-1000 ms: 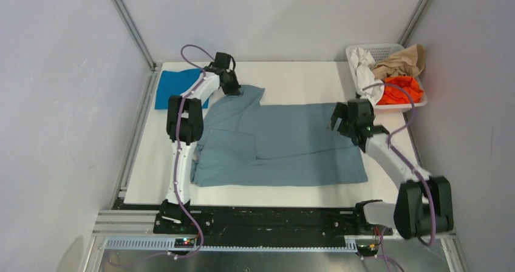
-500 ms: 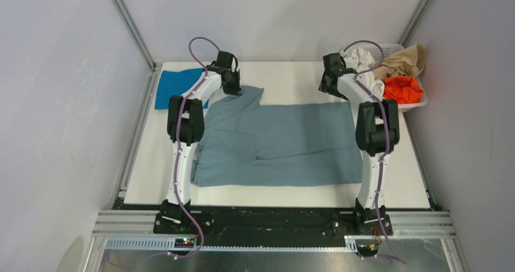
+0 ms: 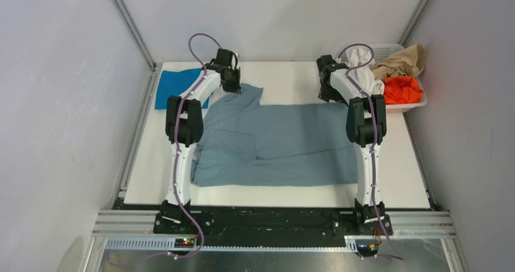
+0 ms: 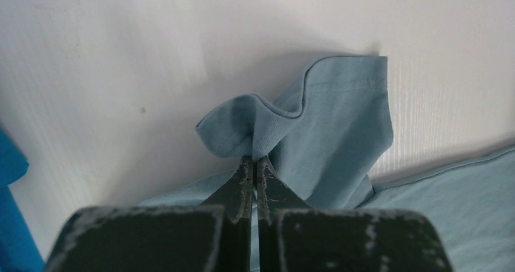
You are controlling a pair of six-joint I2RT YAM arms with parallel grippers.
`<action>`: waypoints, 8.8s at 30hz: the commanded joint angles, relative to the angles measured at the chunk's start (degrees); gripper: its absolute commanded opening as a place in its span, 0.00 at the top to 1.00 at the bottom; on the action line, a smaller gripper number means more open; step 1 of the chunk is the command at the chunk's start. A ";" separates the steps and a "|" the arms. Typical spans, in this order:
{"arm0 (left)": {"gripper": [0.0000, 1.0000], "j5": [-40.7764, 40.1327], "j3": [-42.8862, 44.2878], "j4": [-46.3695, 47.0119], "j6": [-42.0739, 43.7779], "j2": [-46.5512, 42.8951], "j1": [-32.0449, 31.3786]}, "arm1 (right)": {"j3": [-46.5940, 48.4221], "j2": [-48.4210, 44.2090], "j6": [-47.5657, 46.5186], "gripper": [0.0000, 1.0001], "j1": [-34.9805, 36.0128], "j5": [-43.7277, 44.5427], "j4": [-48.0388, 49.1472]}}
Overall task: Fold and stack the t-shirts
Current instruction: Grab the side of the flattened tshirt furthest away from the robot with both arms, then fold the other side of the tshirt into a rectangle
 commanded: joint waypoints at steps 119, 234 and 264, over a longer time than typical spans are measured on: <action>0.00 -35.13 -77.06 2.17 -30.94 -84.66 -22.52 | -79.93 -93.21 6.11 0.01 8.81 -25.11 21.94; 0.00 -11.13 -91.57 25.21 -29.44 -66.68 -2.01 | -67.17 -33.30 38.82 0.30 42.16 -44.13 74.41; 0.00 -9.67 -90.06 24.13 -27.01 -68.35 -0.77 | -62.71 -48.41 22.58 0.41 41.44 -22.60 36.94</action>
